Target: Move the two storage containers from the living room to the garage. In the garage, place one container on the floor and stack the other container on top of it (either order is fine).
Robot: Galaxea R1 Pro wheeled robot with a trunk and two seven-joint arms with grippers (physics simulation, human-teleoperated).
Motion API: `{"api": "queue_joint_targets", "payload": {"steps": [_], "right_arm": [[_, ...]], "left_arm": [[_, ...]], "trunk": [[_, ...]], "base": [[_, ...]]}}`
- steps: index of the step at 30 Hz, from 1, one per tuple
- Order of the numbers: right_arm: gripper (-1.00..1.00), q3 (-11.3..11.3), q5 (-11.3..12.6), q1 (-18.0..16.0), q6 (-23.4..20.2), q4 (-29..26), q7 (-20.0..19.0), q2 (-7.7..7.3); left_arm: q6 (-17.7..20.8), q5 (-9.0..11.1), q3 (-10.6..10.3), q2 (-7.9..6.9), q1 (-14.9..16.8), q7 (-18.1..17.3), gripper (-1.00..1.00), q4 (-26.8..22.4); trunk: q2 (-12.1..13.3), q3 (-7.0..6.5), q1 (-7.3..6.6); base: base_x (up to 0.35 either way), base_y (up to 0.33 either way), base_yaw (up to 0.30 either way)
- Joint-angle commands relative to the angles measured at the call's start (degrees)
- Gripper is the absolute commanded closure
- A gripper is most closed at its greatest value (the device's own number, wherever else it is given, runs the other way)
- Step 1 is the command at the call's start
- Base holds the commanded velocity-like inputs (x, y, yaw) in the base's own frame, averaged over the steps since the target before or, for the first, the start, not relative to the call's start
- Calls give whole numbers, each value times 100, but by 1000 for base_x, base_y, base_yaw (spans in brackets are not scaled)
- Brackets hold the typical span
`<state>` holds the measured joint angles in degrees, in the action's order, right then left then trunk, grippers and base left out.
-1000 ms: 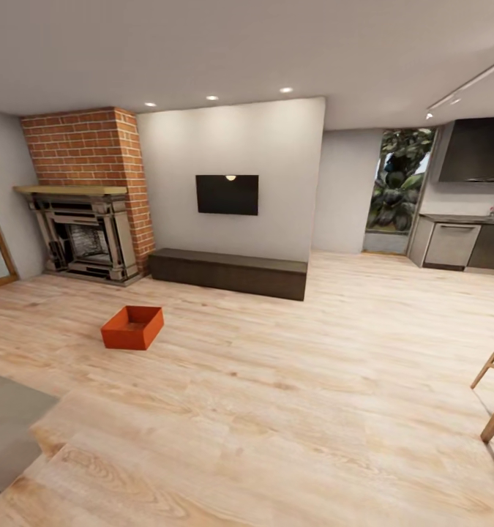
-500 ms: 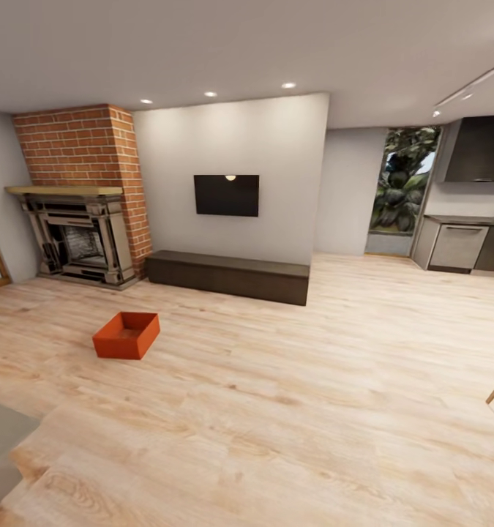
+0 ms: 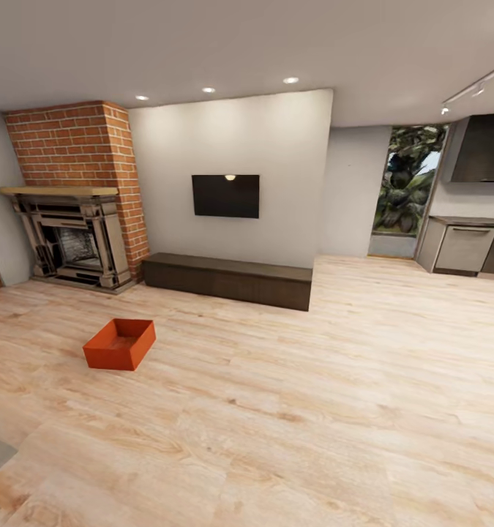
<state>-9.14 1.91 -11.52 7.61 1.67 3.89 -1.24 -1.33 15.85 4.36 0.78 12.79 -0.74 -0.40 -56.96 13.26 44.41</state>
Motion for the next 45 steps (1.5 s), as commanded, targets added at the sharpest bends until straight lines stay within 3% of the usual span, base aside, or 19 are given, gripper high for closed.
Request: {"api": "queue_joint_targets", "payload": {"steps": [1,13,29,45], "right_arm": [[-100,-44,19,-8,31,18,15,1],[-100,-30,26,-8,49,18,21,33],[-100,-26,28,-8,64,18,24,19],[-100,-26,28,-8,57,18,24,19]], "left_arm": [[-18,11,41,1,4,-7,-100,5],[-37,13,44,1,4,-9,-100,7],[-36,12,41,1,4,-7,-100,5],[-33,6,44,9,4,-6,-100,13]], "trunk": [[-5,7,4],[-5,7,4],[-5,7,4],[-5,7,4]], "base": [[324,0,0],[324,0,12],[324,0,242],[324,-14,16]]}}
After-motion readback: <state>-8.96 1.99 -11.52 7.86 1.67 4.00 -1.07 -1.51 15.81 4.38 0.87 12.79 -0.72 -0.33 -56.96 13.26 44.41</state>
